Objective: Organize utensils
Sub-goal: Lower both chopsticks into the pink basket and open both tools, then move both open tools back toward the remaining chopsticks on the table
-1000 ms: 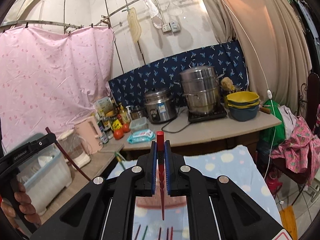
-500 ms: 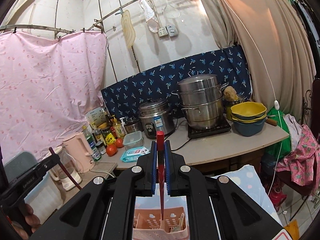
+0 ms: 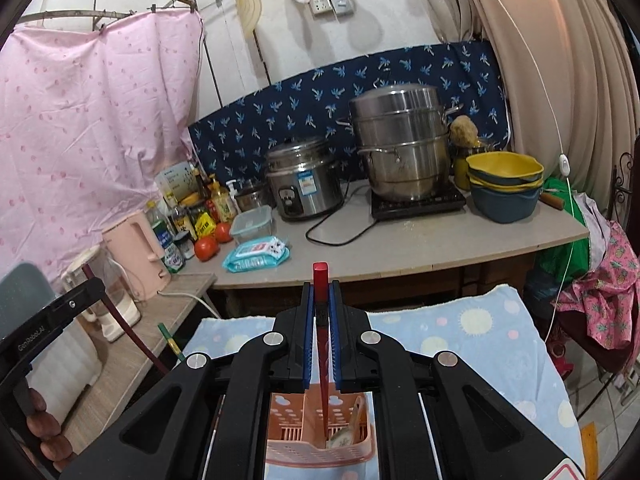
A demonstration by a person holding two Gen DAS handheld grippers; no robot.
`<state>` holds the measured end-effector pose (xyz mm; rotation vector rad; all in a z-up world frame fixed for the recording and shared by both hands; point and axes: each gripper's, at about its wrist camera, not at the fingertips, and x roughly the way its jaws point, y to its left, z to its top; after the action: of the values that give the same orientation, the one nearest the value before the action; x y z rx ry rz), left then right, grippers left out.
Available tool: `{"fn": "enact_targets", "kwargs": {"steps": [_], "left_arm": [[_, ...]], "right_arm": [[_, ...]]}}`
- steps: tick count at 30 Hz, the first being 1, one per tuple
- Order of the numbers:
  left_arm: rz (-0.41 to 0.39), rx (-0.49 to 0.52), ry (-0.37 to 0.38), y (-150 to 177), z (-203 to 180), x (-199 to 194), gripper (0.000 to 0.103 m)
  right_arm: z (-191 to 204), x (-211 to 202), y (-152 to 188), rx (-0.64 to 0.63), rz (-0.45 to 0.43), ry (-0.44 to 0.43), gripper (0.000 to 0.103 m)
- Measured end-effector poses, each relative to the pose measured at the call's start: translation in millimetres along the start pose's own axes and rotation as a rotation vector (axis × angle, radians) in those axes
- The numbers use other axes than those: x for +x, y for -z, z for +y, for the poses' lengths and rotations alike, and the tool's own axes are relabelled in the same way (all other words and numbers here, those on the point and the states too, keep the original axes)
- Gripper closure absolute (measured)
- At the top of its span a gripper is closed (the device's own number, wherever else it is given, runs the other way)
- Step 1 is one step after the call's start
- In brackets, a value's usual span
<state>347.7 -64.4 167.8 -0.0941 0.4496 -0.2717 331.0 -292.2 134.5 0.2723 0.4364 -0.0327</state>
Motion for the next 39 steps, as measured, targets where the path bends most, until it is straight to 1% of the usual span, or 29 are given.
{"fn": "enact_targets", "kwargs": {"steps": [2,3,4,5,6,7,17,22,26,29,33,39], "left_arm": [[-0.002,-0.008,-0.006,2.3,1.9,1.6,0.093],[0.001,-0.012,-0.007,2.9,3.0,2.1,0.084],[0.0,-0.018,-0.015,3.7,4.6,2.0,0.066],[-0.007,-0.023,-0.023,3.9,5.2,1.5,0.058],[-0.017,-0.026,-0.034,4.7,6.2,0.1,0.052],[-0.022,-0.027,-0.038,5.8,7.5,-1.3,0.051],[0.005,-0.034,-0.047,17.7,13.6,-12.2,0.051],[0.014,-0.031,-0.051,30.6,15.8,-30.9,0.051],[0.034,-0.03,-0.055,48.6,20.4,-48.0,0.051],[0.058,-0.024,-0.063,67.2,23.4,-60.6,0.052],[0.097,-0.014,-0.074,96.3,27.7,-77.4,0.052],[0.168,-0.015,-0.074,151.7,33.2,-104.1,0.052]], "right_arm": [[-2.7,5.6,2.6,0.005,0.016,-0.002,0.095],[-4.0,6.4,3.5,0.01,0.015,-0.005,0.093],[-4.3,6.6,5.5,0.011,0.01,0.003,0.086],[-5.3,5.5,6.0,0.011,0.002,0.014,0.075],[-5.7,4.5,6.6,0.013,-0.005,0.015,0.071],[-6.6,3.3,6.5,0.018,-0.013,0.017,0.069],[-5.2,-10.1,13.0,-0.012,-0.014,0.033,0.069],[-3.8,-25.5,28.6,-0.027,0.003,0.035,0.068],[-3.2,-44.6,51.8,-0.047,0.02,0.045,0.066],[-5.6,-57.0,74.5,-0.049,0.056,0.049,0.066],[-11.5,-76.2,107.9,-0.037,0.106,0.062,0.066],[-10.8,-110.9,164.0,-0.075,0.161,0.099,0.066]]}}
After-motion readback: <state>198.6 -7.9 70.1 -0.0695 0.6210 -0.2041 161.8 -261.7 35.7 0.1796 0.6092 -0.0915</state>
